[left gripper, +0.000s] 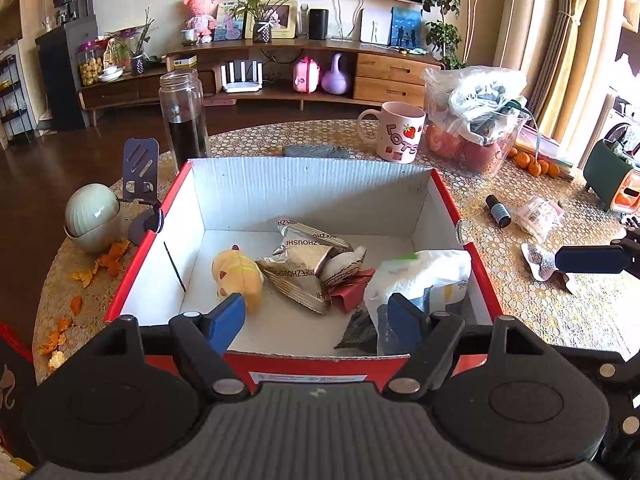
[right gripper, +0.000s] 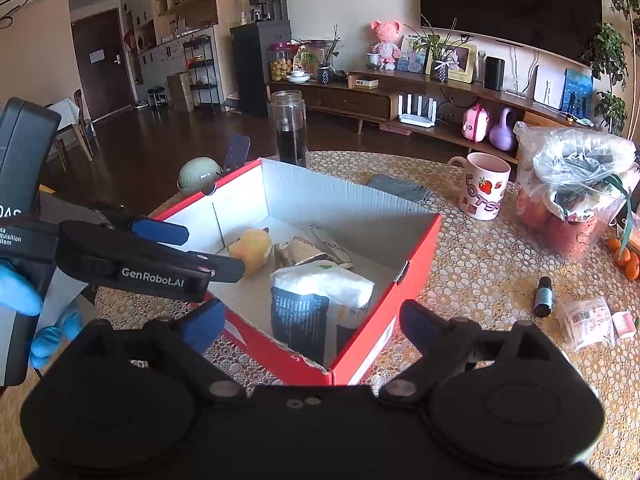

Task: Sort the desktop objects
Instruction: 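Lower both bags into the red box and open both tools, then withdraw both open tools from the red box back over the table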

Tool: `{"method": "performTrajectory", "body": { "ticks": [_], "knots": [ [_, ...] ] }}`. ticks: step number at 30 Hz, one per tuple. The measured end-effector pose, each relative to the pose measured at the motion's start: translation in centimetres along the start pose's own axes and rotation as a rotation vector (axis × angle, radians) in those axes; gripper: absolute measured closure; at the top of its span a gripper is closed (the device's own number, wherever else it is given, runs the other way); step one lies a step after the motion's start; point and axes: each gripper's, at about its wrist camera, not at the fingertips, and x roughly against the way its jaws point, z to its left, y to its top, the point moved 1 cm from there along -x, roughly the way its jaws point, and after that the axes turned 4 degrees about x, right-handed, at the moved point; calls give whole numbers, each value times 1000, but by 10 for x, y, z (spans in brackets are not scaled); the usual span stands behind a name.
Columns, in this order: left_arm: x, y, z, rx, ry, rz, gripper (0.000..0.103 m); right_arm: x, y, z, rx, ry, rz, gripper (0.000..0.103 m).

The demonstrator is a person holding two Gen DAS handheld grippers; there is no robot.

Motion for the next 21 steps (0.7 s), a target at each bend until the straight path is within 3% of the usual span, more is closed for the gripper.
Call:
{"method": "performTrajectory", "body": {
  "ticks": [9,12,21],
  "knots": [
    [11,-4,-36,-40,-19,-20,13,26,-25,-25,-49,-35,-5,4],
    [17,-7,-55,-59,-27,-34,2,40,-37,-41,-72,-65,-10,4],
    [25,-19,-131,-126,-101,-43,2,96,-85,-97,-119,-171,-15,3]
  ]
}}
